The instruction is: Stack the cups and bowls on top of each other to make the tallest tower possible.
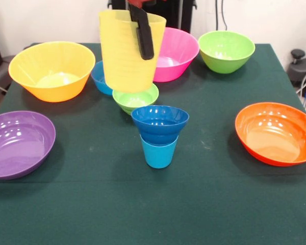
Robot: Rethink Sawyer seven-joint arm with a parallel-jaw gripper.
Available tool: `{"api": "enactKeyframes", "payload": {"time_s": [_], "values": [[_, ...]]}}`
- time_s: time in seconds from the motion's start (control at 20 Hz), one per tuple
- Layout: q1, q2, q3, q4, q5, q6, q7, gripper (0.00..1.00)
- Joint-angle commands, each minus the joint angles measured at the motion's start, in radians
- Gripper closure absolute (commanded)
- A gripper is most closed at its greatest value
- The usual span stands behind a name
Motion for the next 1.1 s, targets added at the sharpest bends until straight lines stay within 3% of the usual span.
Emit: {"api": "enactKeyframes", "payload": {"time_s": [0.05,0.4,0.75,1.1], "values": [[0.045,-0.007,0.071,0.17,-0.013,-0.069,0.02,1.0],[0.061,-0.026,0.06,0.209,-0.027,-0.094,-0.004,1.0],[0.059,-0.08,0.061,0.348,-0.035,-0.172,-0.051,1.0],[0.04,-0.103,0.076,0.411,-0.033,-0.194,-0.075,1.0]]}}
